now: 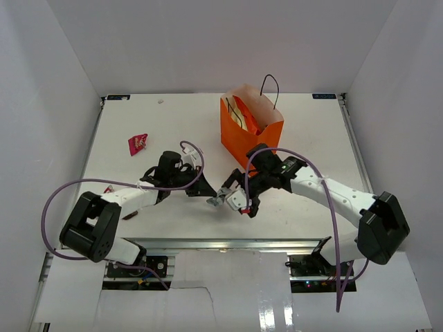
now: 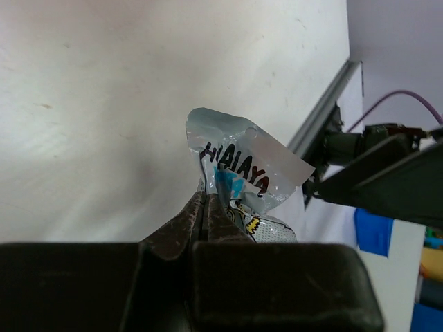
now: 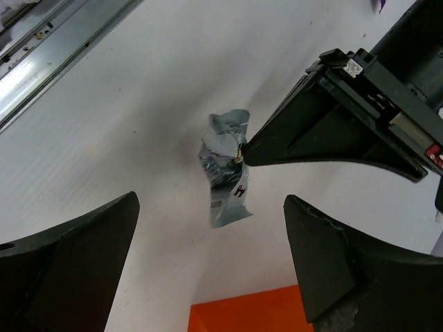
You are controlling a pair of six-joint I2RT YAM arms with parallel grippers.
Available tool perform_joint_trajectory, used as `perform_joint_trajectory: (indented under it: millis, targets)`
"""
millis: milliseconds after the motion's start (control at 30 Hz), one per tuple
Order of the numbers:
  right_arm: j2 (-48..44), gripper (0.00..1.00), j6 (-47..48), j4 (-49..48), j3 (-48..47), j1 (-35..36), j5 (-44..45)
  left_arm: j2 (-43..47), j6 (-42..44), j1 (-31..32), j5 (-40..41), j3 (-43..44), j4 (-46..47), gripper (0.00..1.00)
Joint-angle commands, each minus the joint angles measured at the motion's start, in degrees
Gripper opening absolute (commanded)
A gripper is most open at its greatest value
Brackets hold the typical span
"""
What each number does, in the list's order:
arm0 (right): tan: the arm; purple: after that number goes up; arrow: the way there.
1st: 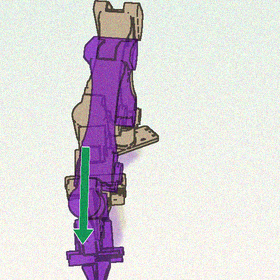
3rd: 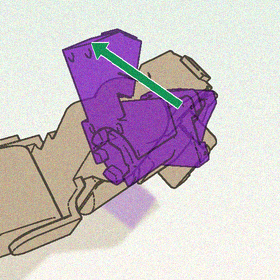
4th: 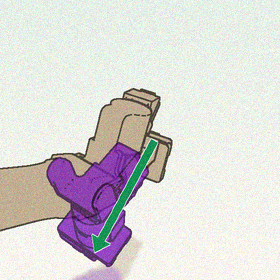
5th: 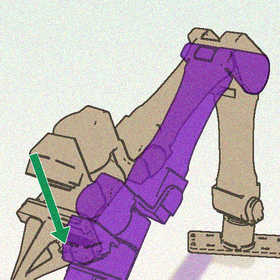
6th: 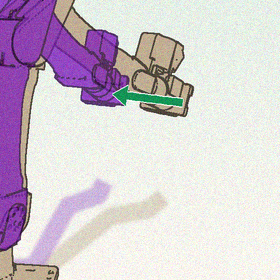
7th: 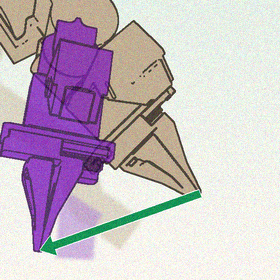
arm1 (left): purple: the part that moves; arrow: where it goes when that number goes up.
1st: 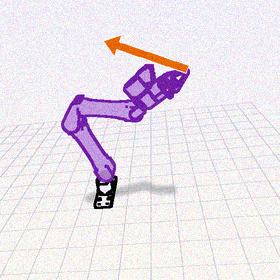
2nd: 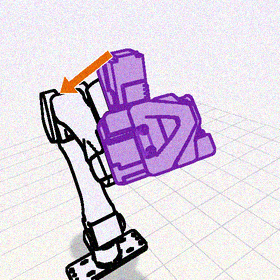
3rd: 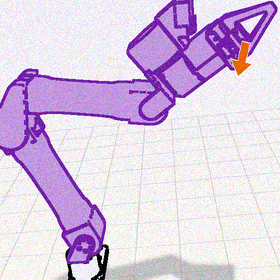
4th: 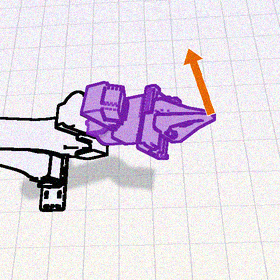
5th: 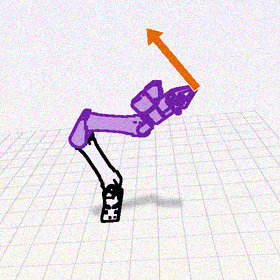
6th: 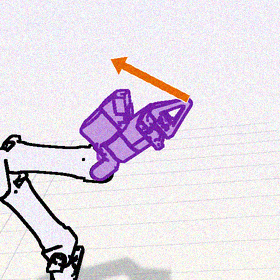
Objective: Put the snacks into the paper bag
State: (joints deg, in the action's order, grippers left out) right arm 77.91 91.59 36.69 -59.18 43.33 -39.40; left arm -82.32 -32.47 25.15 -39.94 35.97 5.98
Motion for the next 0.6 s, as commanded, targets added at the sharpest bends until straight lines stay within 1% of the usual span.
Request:
perform_joint_trajectory:
  millis: [0, 200, 300, 433, 467, 500, 533, 567]
  targets:
    - [2.9, 0.91, -3.2, -9.4, -1.1, 4.3, 4.8, 4.4, -2.2, 1.3, -5.2, -1.2, 0.4, 0.0]
    - [5.8, 0.87, -5.2, -10.1, -1.6, 6.9, 7.3, 7.2, -3.7, 1.6, -7.7, -2.1, 1.0, 0.0]
    - [6.6, 0.83, -6.3, -11.4, -0.7, 8.1, 9.1, 7.2, -4.0, 1.7, -9.0, -2.1, 1.3, 0.0]
    - [8.5, 0.69, -9.0, -13.4, -0.9, 9.1, 11.6, 7.2, -4.3, 1.8, -10.1, -2.0, 1.3, 0.0]
    - [8.7, 0.59, -10.2, -13.7, -1.5, 9.1, 12.1, 7.4, -4.4, 1.8, -10.2, -2.0, 1.3, 0.0]
    - [8.8, 0.54, -10.6, -13.8, -1.6, 9.2, 12.2, 7.5, -4.6, 1.8, -10.2, -2.0, 1.3, 0.0]
    - [8.8, 0.46, -10.6, -13.8, -1.8, 9.2, 12.3, 7.9, -4.7, 1.8, -10.1, -2.0, 1.4, 0.0]
    - [8.8, 0.42, -10.6, -13.8, -1.8, 9.1, 12.5, 8.1, -5.0, 1.8, -10.1, -2.0, 1.5, 0.0]
